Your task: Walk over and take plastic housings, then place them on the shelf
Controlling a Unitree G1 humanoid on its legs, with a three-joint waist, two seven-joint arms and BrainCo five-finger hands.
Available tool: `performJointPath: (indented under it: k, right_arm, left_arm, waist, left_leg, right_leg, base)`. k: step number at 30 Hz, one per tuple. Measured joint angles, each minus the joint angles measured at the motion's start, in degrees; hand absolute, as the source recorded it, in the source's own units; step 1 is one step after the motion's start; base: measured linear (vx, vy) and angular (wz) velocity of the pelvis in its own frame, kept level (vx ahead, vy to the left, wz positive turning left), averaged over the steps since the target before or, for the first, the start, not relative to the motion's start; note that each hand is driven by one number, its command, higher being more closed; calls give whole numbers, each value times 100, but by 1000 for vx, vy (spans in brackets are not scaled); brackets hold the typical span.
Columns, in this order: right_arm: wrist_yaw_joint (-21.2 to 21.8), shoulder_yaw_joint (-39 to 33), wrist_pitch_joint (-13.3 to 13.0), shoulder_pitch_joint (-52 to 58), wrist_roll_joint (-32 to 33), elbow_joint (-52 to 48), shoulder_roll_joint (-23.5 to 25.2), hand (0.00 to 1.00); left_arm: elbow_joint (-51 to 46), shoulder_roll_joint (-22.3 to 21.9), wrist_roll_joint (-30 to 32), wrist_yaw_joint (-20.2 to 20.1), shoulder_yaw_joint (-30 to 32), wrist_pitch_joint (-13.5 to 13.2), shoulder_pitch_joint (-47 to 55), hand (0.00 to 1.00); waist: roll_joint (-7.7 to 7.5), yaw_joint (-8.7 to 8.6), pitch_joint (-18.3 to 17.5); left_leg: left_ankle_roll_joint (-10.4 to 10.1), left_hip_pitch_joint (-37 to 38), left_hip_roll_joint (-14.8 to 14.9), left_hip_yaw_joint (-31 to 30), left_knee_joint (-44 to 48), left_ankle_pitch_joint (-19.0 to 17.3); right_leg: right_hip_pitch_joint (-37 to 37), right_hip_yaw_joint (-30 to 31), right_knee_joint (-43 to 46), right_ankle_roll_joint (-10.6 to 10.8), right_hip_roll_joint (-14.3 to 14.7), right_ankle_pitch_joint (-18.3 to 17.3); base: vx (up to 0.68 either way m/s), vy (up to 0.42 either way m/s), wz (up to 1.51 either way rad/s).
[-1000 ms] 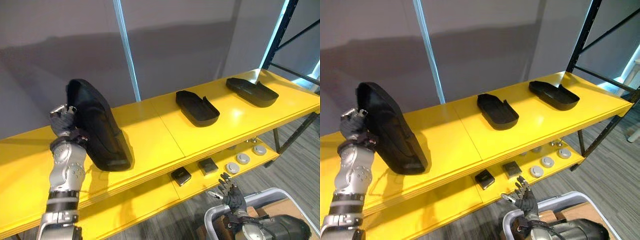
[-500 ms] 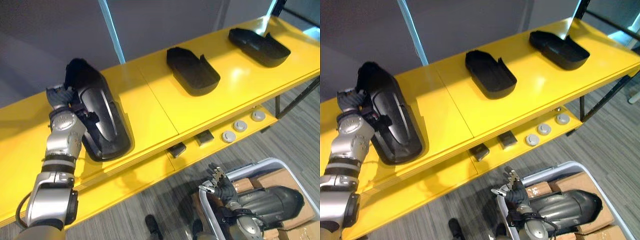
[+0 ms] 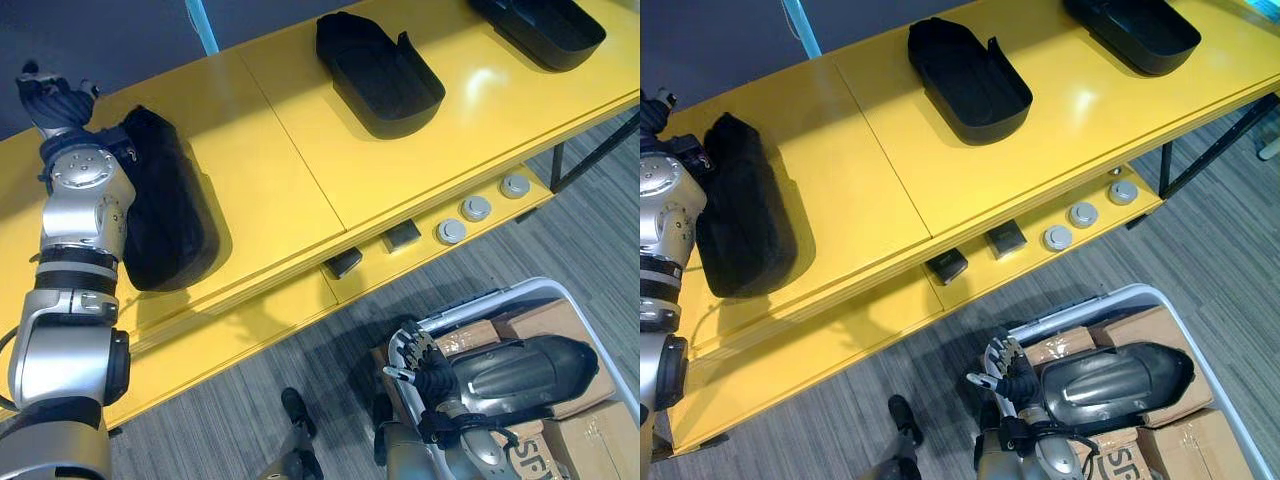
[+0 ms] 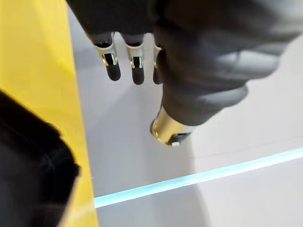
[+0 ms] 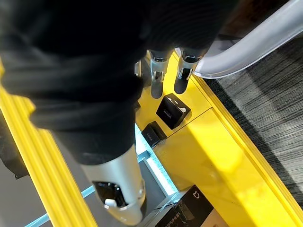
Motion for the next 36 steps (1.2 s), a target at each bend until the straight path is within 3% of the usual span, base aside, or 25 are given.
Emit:
performJointPath:
  k: [4, 6, 9, 13, 16, 19, 22, 24, 27, 28, 33, 36]
  right_arm:
    - [-64, 66, -1, 1, 26, 5, 3, 0]
    - [-96, 64, -3, 4, 25, 5, 3, 0]
    - [-102, 106, -122, 33, 22, 3, 9, 0]
    - [-22, 156, -339, 66, -19, -30, 97, 0]
    - [79, 149, -515, 67, -45, -42, 132, 0]
    - [134, 122, -643, 87, -198, -53, 139, 0]
    - [139, -78, -709, 247, -428, -158, 187, 0]
    - [147, -195, -862, 226, -729, -204, 186, 0]
    - [134, -320, -932, 42, -1029, -243, 182, 0]
    - [136, -330, -1000, -65, -1084, -267, 176, 100]
    - [301, -217, -1127, -376, -1070, -1135, 176, 100]
    - [354, 26, -1109, -461, -881, -1112, 184, 100]
  left_arm:
    - [211, 5, -468, -47, -7, -88, -76, 0]
    - [217, 5, -763, -115, -10, -308, -79, 0]
    - [103, 5, -1090, -128, -62, -815, -130, 0]
    - [-884, 5, -1254, -384, -79, -1681, -191, 0]
    - [-1787, 7, -1146, -554, 123, -1875, 79, 0]
    - [-3332, -86, -1028, -814, 639, -1985, 1474, 0]
    - [-4733, -783, -1022, -1039, 1251, -1883, 3344, 0]
    - [-5724, -1590, -957, -1282, 1619, -1765, 4958, 0]
    - [-6283, -2285, -593, -1554, 1695, -1700, 6336, 0]
    - [-6370, -2444, -538, -1659, 1690, -1699, 6647, 0]
    - [-6840, -3256, -112, -2215, 1641, -1697, 7994, 0]
    - [-6851, -3601, -113, -2495, 1502, -1608, 8520, 0]
  waist:
    - [-69, 3, 41]
    - [-88, 6, 52]
    - [-88, 7, 52]
    - [-89, 23, 39]
    - [-74, 23, -90]
    - [-40, 48, -528]
    - [94, 208, -1004]
    - [157, 437, -1283]
    - [147, 730, -1437]
    - [152, 829, -1455]
    - [152, 982, -1746]
    - [156, 1046, -1863]
  left_leg:
    - [1, -2, -1, -9, -5, -1]
    - [2, -2, -3, -8, -20, -2]
    - [5, 10, -7, -5, -21, -4]
    - [80, 274, -16, -14, -24, -62]
    - [113, 431, -32, -20, -22, -72]
    - [135, 609, -30, -88, -22, -98]
    - [130, 764, -58, -392, -25, -148]
    - [105, 861, -99, -644, -27, -234]
    - [135, 970, -151, -859, -28, -261]
    - [144, 1016, -161, -871, -28, -268]
    - [157, 1020, -207, -983, -29, -277]
    - [161, 1020, -213, -997, -29, -279]
  right_leg:
    - [0, -12, 25, 0, -5, 0]
    - [0, -9, 28, 0, -9, 1]
    - [18, 2, 27, 1, -22, 2]
    - [303, 7, -11, 11, -22, -9]
    - [537, -36, -137, 27, -7, -25]
    - [852, -142, -352, 40, 0, -32]
    - [1315, -483, -635, 73, -2, -53]
    - [1649, -770, -826, 98, -12, -69]
    - [1981, -1041, -1013, 107, -16, -63]
    - [2057, -1069, -1055, 114, -18, -58]
    - [2327, -1307, -1340, 180, -2, 32]
    - [2375, -1327, -1426, 190, 14, 65]
  base:
    - [-2, -1, 1]
    - [0, 0, 0]
    - [0, 0, 0]
    - [26, -1, -1]
    - [15, 2, 2]
    - [85, -4, 14]
    - [97, -22, 51]
    - [77, -24, 57]
    - [41, -14, 45]
    - [-2, -8, 31]
    - [-8, -11, 20]
    - [3, -17, 4]
